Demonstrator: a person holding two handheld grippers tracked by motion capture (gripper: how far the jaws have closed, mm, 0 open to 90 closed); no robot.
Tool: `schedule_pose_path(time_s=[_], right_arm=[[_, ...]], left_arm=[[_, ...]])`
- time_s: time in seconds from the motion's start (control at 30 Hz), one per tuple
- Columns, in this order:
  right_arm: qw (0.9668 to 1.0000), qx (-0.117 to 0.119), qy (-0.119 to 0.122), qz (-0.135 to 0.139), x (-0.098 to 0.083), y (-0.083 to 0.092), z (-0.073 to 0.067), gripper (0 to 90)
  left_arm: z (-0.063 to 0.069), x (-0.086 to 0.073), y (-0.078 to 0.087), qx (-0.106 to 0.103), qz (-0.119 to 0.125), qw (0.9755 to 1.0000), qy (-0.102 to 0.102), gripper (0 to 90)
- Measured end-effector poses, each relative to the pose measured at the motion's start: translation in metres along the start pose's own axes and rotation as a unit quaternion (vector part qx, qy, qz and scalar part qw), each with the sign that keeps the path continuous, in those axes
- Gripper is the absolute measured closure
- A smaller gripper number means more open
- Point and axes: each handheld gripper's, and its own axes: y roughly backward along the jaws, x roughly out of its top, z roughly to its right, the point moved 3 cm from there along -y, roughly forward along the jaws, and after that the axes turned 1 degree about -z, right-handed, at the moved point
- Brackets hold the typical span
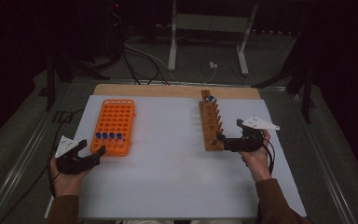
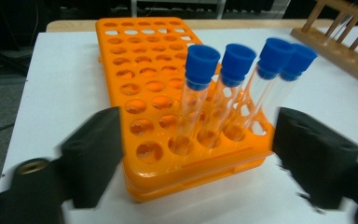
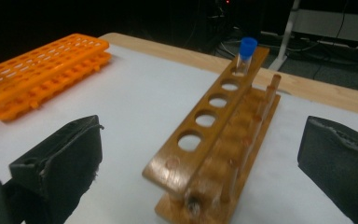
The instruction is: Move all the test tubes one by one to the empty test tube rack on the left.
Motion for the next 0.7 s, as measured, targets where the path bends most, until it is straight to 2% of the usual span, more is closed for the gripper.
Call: schedule_pose_path(time_s=[0.2, 0.5, 0.7], right_arm=[[1.0, -0.006, 0.005, -0.006, 0.012, -0.013, 0.0, 0.0], [0.9998, -0.017, 0.0, -0.009, 0.02, -0.028, 0.003, 0.0], [0.9997, -0.019, 0.006, -0.01, 0.03, -0.037, 0.004, 0.0]], left_arm=[[0.003, 0.0, 0.003, -0.004, 0.0, 1.0, -0.006, 2.0], [0.006, 0.003, 0.007, -0.016, 0.017, 0.9997, -0.009, 0.6], [0.008, 0.002, 0.009, -0.016, 0.018, 0.9997, -0.009, 0.6]])
